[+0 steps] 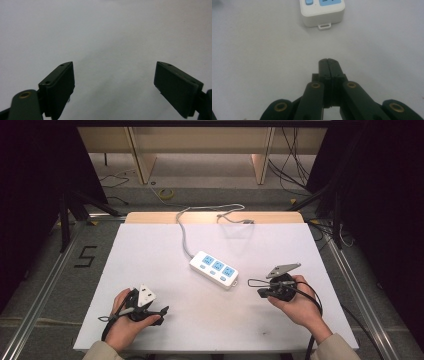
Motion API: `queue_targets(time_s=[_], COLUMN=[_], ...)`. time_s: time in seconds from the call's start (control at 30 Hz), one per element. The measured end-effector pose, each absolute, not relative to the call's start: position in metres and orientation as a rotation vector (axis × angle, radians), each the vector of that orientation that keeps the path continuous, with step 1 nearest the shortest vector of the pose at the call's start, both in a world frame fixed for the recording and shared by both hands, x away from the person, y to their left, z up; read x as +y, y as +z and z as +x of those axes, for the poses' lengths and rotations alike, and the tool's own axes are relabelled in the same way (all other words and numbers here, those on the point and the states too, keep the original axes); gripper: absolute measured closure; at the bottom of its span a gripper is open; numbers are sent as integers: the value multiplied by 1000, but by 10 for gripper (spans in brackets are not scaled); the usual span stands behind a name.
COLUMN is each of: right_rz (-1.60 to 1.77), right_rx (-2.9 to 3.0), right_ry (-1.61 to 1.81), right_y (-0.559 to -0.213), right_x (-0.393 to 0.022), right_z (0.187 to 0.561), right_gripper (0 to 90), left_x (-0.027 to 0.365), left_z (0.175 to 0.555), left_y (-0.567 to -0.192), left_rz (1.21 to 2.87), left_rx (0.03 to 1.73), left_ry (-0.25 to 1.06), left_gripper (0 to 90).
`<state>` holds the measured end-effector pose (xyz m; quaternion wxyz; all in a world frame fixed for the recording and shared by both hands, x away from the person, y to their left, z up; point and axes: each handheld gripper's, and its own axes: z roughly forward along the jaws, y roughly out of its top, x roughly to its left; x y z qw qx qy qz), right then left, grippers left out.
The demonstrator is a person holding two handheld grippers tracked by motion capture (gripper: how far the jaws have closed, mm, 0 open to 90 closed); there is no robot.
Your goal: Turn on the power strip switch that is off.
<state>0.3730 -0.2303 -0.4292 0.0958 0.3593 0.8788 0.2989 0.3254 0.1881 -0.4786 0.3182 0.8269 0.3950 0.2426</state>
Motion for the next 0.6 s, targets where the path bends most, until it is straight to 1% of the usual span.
queue_targets(time_s=[0.6], right_rz=[1062], right_rx=[2626], right_ry=[862], right_y=[-423], right_x=[-221], right_z=[382], right_gripper=[900], left_x=[187], left_z=[326], left_y=[-479], left_rz=[2175], left_rx=[1037], left_ry=[642], left_gripper=[167])
